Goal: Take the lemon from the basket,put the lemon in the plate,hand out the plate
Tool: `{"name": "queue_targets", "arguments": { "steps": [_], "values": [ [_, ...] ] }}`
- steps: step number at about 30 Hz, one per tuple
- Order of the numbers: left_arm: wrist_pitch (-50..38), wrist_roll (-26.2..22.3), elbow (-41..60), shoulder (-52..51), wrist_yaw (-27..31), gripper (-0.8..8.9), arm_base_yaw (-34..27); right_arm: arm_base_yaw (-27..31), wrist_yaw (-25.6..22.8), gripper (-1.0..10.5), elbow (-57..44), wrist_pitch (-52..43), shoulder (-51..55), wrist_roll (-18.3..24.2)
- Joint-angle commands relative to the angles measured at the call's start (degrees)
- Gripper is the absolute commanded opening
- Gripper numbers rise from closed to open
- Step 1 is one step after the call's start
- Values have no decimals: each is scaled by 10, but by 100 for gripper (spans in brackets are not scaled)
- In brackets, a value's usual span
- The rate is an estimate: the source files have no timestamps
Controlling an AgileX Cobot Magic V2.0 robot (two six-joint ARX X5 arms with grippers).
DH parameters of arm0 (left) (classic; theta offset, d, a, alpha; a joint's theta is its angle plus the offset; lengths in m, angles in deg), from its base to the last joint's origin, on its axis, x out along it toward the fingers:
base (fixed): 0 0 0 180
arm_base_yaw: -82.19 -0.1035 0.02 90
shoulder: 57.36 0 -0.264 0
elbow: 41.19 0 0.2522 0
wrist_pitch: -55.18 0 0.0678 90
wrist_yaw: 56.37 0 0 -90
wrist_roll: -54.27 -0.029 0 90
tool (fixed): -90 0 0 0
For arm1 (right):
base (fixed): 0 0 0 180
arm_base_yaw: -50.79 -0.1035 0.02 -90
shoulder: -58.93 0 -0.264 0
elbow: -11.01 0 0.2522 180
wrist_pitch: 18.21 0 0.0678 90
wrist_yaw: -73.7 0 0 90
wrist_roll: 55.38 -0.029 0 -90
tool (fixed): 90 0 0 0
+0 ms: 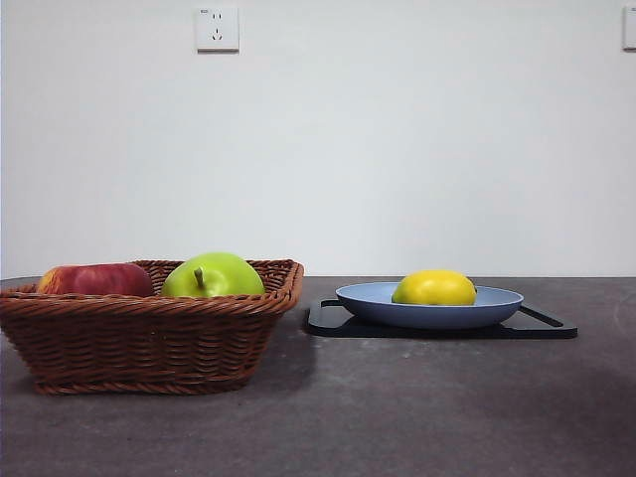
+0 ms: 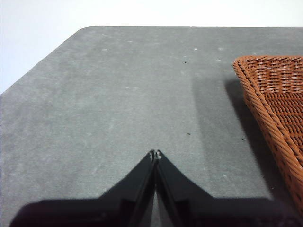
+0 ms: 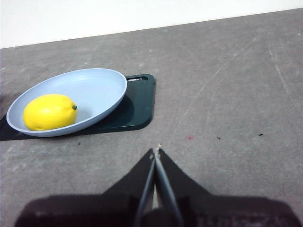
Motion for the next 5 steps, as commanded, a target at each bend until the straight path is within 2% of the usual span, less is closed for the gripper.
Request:
{"name": "queue_targets", "arguments": {
  "steps": [1,5],
  "values": [
    [-5,5,7,-1,-1,8,-2,1,-2,4,-3,3,1,-6],
    [-5,5,7,-1,-1,8,-2,1,-2,4,-3,3,1,-6]
  ]
}}
